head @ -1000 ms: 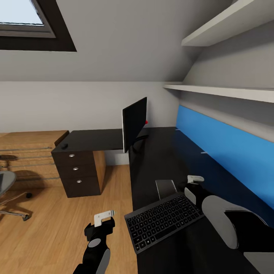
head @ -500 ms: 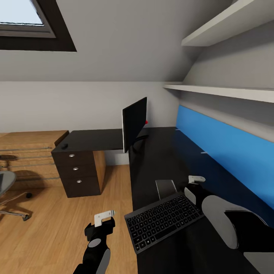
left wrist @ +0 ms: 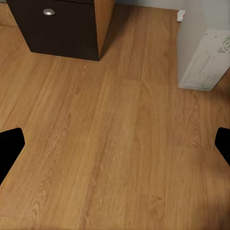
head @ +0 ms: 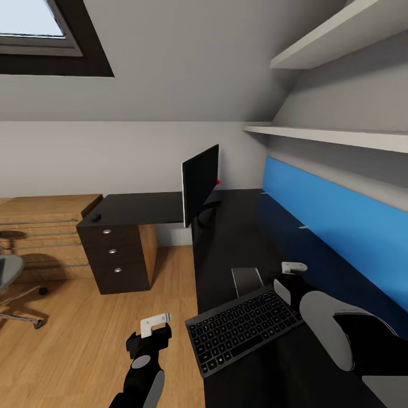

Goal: In the bedroom, organize the workspace by keeping the computer under the desk, ensuring the monitor is on the desk, placing the keyboard on the desk next to the monitor, placing the mouse on the desk next to the keyboard, moving the folder from the swivel chair onto the desk next to the mouse, stacking the notebook on top of the folder with the pen on top of the notebook, and positioning the swivel chair next to the desk.

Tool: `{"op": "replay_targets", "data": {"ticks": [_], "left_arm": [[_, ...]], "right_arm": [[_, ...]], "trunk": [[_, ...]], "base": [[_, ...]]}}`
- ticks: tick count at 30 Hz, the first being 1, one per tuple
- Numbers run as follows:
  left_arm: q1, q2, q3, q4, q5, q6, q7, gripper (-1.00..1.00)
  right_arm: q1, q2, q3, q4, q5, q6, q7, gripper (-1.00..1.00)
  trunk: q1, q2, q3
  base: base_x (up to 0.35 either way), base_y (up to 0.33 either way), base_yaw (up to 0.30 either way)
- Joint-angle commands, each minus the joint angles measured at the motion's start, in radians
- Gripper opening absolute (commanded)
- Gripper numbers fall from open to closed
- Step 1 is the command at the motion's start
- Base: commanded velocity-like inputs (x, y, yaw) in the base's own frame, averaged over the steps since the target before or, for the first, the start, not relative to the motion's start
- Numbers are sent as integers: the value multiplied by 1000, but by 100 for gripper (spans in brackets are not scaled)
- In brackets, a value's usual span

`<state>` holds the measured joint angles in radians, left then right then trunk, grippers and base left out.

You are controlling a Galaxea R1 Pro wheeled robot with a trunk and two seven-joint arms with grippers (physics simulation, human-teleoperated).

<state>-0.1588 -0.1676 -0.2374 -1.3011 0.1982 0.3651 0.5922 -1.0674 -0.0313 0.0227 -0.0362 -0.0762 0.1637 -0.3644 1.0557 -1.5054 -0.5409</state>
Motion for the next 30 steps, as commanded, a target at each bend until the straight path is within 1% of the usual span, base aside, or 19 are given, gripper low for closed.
{"op": "replay_targets", "data": {"ticks": [1,13,30], "left_arm": [[-1,0,-2,-1,7,3,8,100],[-1,0,-2,-2,6,2,11,100],[-1,-1,-2,-2,7,-18,12,100]], "right_arm": [[0,0,3,-2,-8,6,-3,100],[0,1,5,-1,-7,12,-4,100],[0,7,4,1,-4,8,-1,100]], "trunk": [[0,-1,-1],[0,-1,-1],[0,-1,-1]], "base": [[0,0,0],[0,0,0],[0,0,0]]}}
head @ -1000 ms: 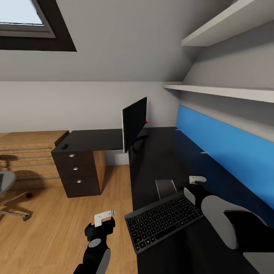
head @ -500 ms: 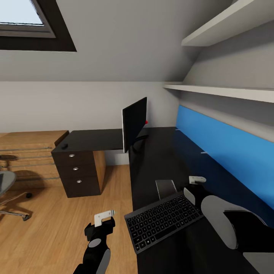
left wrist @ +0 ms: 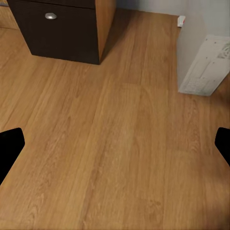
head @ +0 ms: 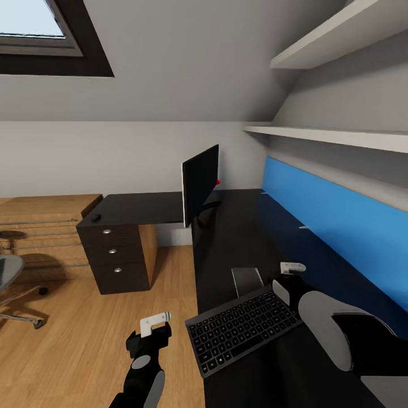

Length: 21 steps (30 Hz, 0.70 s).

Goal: In the bedroom, organize the workspace by keeping the computer under the desk, ensuring the monitor is on the desk, placing the keyboard on the desk next to the monitor, placing the mouse on the desk next to the keyboard, moving the folder from the swivel chair onto the desk next to the mouse, stacking the notebook on top of the folder with the pen on top of the notebook, and positioning the swivel chair next to the desk.

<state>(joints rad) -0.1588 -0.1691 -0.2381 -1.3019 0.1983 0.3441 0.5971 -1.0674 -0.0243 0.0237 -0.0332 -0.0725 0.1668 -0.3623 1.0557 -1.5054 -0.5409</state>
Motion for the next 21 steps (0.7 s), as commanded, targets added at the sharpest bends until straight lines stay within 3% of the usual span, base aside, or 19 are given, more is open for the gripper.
{"op": "replay_targets", "data": {"ticks": [1,21], "left_arm": [[-1,0,-2,-1,7,3,7,100],[-1,0,-6,3,6,3,2,100]], "right_arm": [[0,0,3,-2,-7,5,-3,100],[0,5,3,-1,-4,5,-1,100]], "trunk": [[0,-1,-1],[0,-1,-1]], "base": [[0,0,0],[11,0,0]]}}
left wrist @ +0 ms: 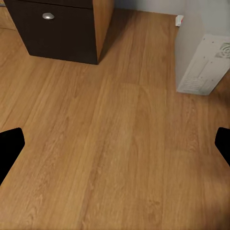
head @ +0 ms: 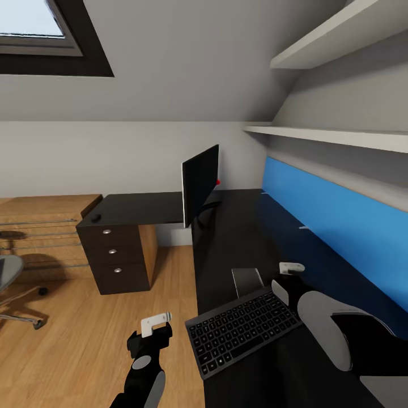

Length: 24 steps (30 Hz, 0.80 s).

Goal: In the bedroom, organize the workspace by keeping the computer under the desk, ensuring the monitor is on the desk, placing the keyboard on the desk next to the monitor, placing the mouse on the desk next to the keyboard, moving the folder from the swivel chair onto the desk next to the mouse, stacking the notebook on top of the folder with the pen on top of the notebook, and positioning the swivel chair next to the desk.

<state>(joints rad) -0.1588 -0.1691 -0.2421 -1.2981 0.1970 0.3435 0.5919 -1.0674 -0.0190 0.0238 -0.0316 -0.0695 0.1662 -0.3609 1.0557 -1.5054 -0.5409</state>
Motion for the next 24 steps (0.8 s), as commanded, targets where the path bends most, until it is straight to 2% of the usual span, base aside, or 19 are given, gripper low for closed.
{"op": "replay_targets", "data": {"ticks": [1,16,24], "left_arm": [[-1,0,-2,-1,7,3,8,100],[-1,-1,-2,-2,7,3,11,100],[0,-2,-3,-3,7,3,12,100]], "right_arm": [[0,0,3,-2,-7,5,-2,100],[0,1,2,-1,-3,3,6,100],[0,1,2,-1,-3,3,7,100]], "trunk": [[0,-1,-1],[0,-1,-1],[31,-57,-26]], "base": [[1,0,0],[0,0,0],[0,0,0]]}}
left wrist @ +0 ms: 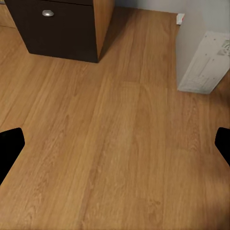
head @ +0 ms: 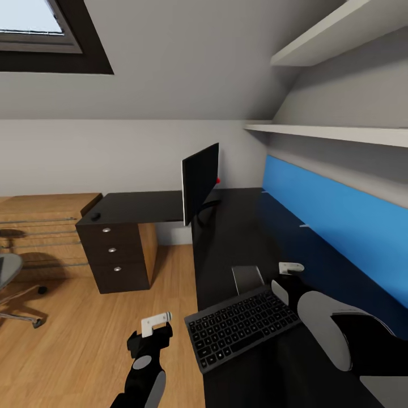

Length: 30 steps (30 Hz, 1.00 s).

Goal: In the bedroom, organize the workspace by keeping the computer under the desk, ensuring the monitor is on the desk, placing the keyboard on the desk next to the monitor, placing the mouse on the desk next to the keyboard, moving the folder from the swivel chair onto the desk next to the mouse, stacking the notebook on top of the folder with the pen on top of the notebook, and positioning the swivel chair next to the desk.

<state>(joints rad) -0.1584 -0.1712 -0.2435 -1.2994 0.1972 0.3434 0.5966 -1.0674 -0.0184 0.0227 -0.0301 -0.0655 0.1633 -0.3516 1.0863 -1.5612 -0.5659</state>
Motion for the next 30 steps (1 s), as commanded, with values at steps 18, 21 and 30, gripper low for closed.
{"op": "replay_targets", "data": {"ticks": [18,21,30], "left_arm": [[-1,2,-2,5,7,3,0,100],[-1,2,-2,11,7,3,0,100],[-1,2,-2,14,7,3,0,100]], "right_arm": [[0,2,3,-2,-5,5,-7,100],[0,3,3,-2,-5,5,-9,100],[0,5,3,-2,-5,5,-9,100]], "trunk": [[19,-36,-17],[19,-36,-17],[19,-36,-17]], "base": [[0,0,0],[-101,0,0],[-126,0,0]]}}
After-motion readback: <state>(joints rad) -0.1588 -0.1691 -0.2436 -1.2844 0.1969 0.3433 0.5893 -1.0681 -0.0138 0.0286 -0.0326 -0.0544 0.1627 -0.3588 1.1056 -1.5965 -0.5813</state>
